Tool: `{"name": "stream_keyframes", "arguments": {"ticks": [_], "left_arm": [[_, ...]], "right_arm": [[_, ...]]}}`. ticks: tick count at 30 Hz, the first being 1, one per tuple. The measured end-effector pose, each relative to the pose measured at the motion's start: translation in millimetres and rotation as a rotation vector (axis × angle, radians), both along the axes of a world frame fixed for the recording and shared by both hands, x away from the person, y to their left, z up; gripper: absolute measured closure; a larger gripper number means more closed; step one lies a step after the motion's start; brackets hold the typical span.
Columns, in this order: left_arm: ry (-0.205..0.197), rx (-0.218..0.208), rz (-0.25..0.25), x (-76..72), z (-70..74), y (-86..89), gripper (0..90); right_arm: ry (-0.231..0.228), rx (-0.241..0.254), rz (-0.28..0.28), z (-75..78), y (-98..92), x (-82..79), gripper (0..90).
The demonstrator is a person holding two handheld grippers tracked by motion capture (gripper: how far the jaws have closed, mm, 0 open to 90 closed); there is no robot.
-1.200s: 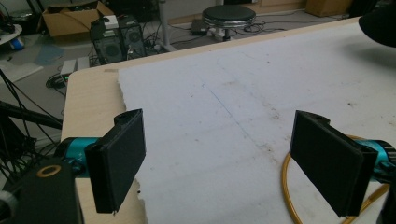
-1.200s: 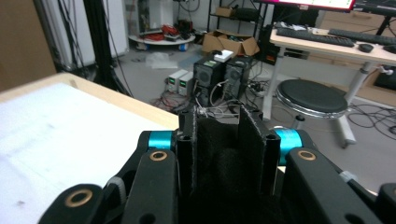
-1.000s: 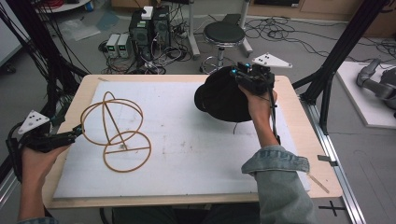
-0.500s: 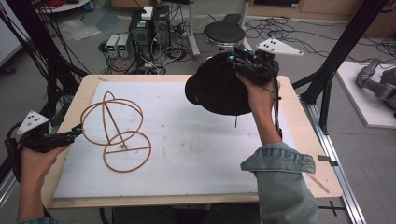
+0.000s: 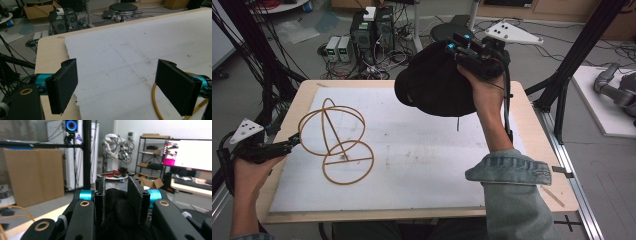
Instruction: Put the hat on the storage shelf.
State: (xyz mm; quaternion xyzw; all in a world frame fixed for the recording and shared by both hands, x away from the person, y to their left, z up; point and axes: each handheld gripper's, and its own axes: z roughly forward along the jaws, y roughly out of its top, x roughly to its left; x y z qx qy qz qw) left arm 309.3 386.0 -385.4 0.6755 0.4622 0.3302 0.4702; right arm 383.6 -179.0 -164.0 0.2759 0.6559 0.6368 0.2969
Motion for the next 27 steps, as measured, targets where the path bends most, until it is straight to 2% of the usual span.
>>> {"name": "stream_keyframes", "arguments": {"ticks": [4, 15, 22, 27], "left_arm": [[0.003, 0.008, 0.003, -0.2, -0.1, 0.6, 18.9], [-0.006, 0.003, 0.010, -3.6, 1.5, 3.6, 18.9], [-0.013, 0.001, 0.017, -7.2, 2.8, 7.6, 18.9], [-0.016, 0.002, 0.021, -9.1, 3.6, 9.7, 18.9]], "right_arm": [[-0.006, -0.007, 0.029, 8.9, 15.5, -3.7, 69.5], [-0.015, 0.057, 0.123, 29.4, 56.5, -9.3, 69.5], [-0.003, 0.088, 0.178, 33.4, 84.8, -12.4, 69.5], [0.028, 0.126, 0.232, 32.5, 100.1, -11.3, 69.5]]}}
